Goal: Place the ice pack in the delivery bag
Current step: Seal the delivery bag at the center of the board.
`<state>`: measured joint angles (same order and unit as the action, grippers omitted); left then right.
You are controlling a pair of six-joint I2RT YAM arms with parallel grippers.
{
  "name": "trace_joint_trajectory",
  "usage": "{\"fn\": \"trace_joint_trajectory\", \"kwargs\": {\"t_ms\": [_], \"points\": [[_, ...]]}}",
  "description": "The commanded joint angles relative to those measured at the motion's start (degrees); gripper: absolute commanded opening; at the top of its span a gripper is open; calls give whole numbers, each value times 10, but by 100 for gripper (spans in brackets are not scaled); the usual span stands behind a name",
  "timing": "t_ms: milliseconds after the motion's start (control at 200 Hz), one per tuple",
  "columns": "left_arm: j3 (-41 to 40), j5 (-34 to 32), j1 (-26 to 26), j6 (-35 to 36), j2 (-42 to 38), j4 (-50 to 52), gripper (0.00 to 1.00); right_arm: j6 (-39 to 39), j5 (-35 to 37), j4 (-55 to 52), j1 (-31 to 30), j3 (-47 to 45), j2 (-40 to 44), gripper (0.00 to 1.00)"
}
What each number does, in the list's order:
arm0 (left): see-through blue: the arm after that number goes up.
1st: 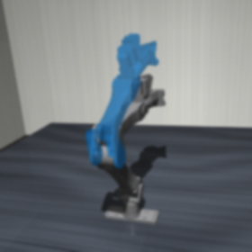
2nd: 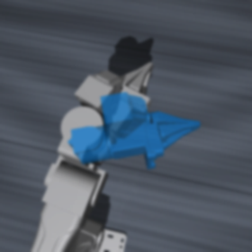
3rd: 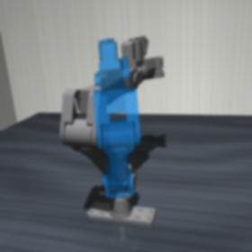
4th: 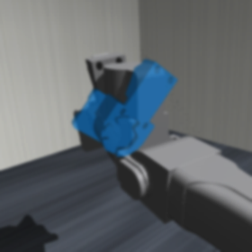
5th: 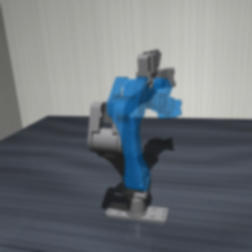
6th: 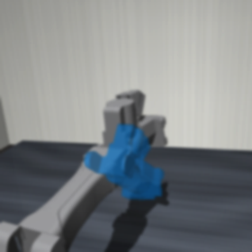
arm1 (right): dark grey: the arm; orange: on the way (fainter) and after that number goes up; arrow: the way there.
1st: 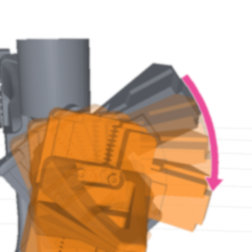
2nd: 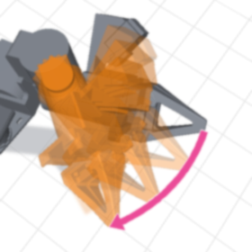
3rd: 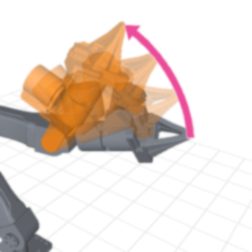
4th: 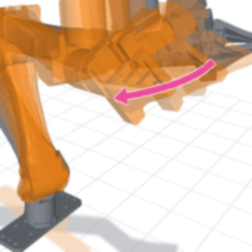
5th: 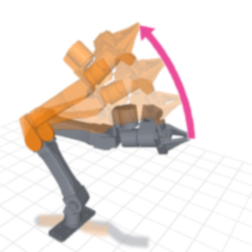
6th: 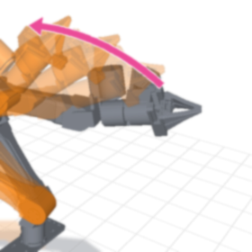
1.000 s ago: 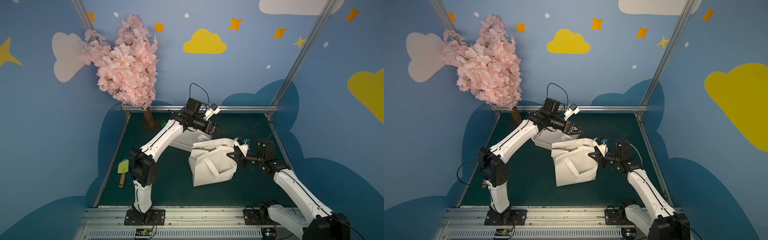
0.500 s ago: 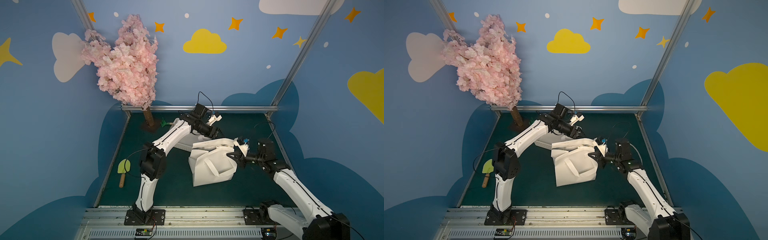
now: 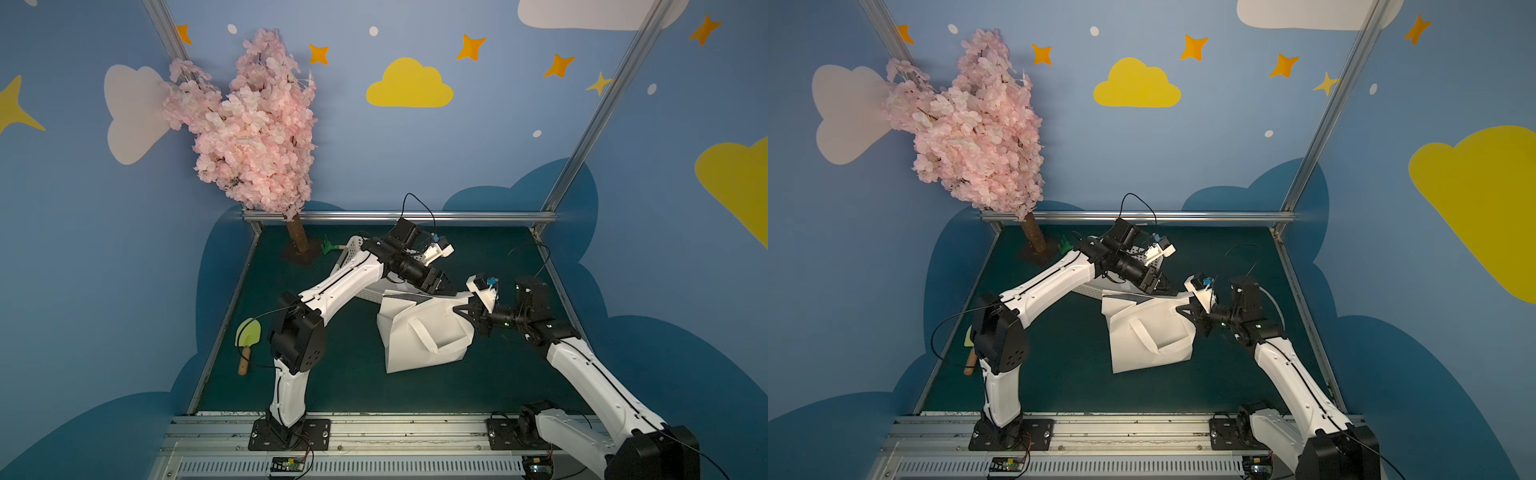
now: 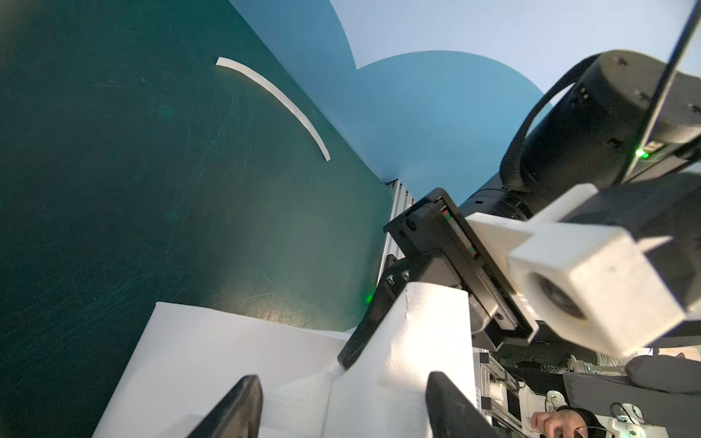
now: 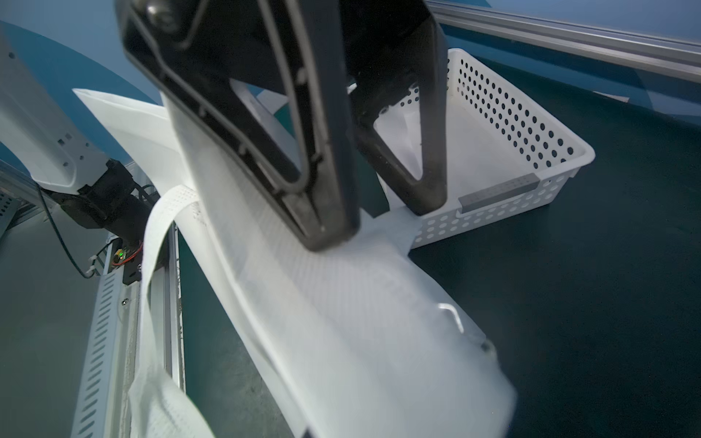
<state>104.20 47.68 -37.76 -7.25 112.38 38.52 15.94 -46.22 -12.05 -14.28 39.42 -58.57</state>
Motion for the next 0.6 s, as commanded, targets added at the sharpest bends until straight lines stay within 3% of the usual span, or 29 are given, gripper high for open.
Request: {"fn": "trace_joint_trajectory", "kwargs": {"t_ms": [0, 320, 596], "points": [[-14, 13, -9, 20, -20, 0, 72, 5, 4, -1, 4, 19, -3, 0], [-37, 2, -20, 56, -37, 9, 72, 3, 2, 0, 3, 19, -5, 0], [-26, -54, -30, 89, -28, 48, 69, 10, 4, -9, 4, 21, 0, 0]]}}
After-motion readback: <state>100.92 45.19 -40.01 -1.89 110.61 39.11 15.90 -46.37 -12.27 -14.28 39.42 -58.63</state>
